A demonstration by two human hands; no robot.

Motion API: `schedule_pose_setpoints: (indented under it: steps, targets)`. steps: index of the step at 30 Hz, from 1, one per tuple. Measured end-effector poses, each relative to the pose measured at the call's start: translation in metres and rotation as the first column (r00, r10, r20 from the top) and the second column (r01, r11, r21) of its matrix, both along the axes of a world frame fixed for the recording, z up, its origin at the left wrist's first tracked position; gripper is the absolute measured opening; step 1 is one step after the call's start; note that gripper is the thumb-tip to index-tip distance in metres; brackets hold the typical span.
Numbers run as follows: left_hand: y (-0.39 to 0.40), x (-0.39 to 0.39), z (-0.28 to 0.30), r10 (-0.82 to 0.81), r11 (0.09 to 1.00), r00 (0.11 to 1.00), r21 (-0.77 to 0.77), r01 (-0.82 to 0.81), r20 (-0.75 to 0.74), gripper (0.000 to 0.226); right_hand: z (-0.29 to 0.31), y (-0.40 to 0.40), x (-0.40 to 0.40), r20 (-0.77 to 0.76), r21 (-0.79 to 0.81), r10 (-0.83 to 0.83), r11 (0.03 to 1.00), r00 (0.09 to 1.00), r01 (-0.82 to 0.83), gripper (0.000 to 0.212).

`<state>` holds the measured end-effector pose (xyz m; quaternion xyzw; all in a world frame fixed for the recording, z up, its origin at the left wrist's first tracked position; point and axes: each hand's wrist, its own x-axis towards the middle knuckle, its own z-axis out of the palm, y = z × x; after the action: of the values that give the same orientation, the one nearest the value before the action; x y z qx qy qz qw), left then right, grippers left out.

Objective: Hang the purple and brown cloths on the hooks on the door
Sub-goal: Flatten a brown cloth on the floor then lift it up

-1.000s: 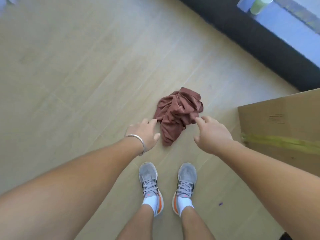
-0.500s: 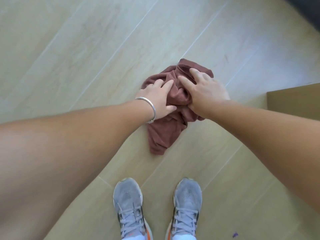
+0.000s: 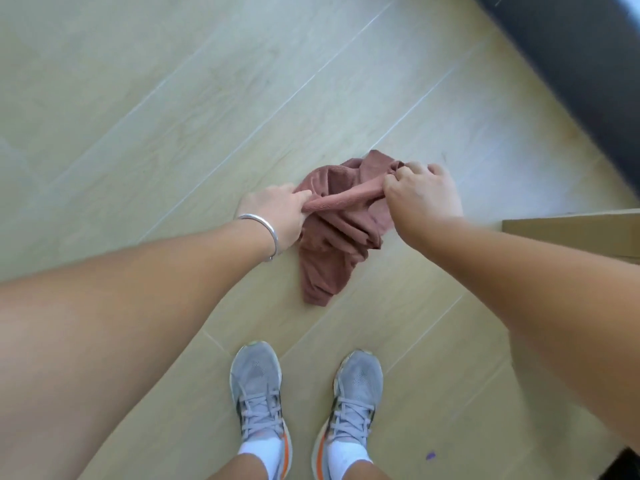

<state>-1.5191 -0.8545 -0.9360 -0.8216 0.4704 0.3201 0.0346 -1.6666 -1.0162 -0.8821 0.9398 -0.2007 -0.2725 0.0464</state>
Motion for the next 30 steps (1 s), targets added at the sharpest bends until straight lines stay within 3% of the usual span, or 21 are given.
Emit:
schedule_pose_setpoints:
  steps: [4, 7, 10, 13, 19, 23, 25, 27, 30]
  targets:
    - [0.043, 0.038, 0.081, 0.103, 0.994, 0.994, -0.031, -0.102, 0.044, 0.034, 0.081, 0.016, 0.046, 0.162, 0.040, 0.098, 0.994, 0.982, -0.106, 0.014]
    - [0.079, 0.078, 0.143, 0.200, 0.978, 0.975, -0.083, -0.192, 0.100, 0.034, 0.142, 0.030, 0.092, 0.300, 0.254, 0.041, 0.960, 0.953, -0.121, 0.010]
    - [0.117, 0.121, 0.201, 0.305, 0.948, 0.937, -0.148, -0.282, 0.171, 0.039, 0.197, 0.055, 0.145, 0.338, 0.407, -0.022, 0.905, 0.941, -0.125, 0.016]
    - [0.158, 0.161, 0.250, 0.405, 0.910, 0.885, -0.191, -0.368, 0.228, 0.042, 0.238, 0.089, 0.191, 0.378, 0.411, 0.026, 0.891, 0.926, -0.192, 0.022]
    - [0.256, 0.204, 0.308, 0.598, 0.801, 0.731, -0.226, -0.554, 0.330, 0.049, 0.287, 0.177, 0.236, 0.485, 0.466, 0.090, 0.815, 0.870, -0.344, 0.030]
    - [0.327, 0.183, 0.312, 0.712, 0.693, 0.626, -0.170, -0.701, 0.319, 0.057, 0.284, 0.257, 0.210, 0.506, 0.519, 0.128, 0.744, 0.853, -0.420, 0.018]
    - [0.360, 0.155, 0.306, 0.760, 0.630, 0.579, -0.111, -0.769, 0.295, 0.061, 0.272, 0.300, 0.177, 0.440, 0.609, 0.121, 0.688, 0.890, -0.395, 0.017]
    - [0.391, 0.116, 0.295, 0.775, 0.596, 0.564, -0.036, -0.802, 0.284, 0.065, 0.254, 0.341, 0.138, 0.255, 0.710, 0.224, 0.617, 0.941, -0.339, 0.028]
    - [0.431, 0.047, 0.275, 0.785, 0.565, 0.566, 0.083, -0.821, 0.252, 0.066, 0.229, 0.383, 0.080, 0.028, 0.760, 0.433, 0.577, 0.901, -0.301, 0.048]
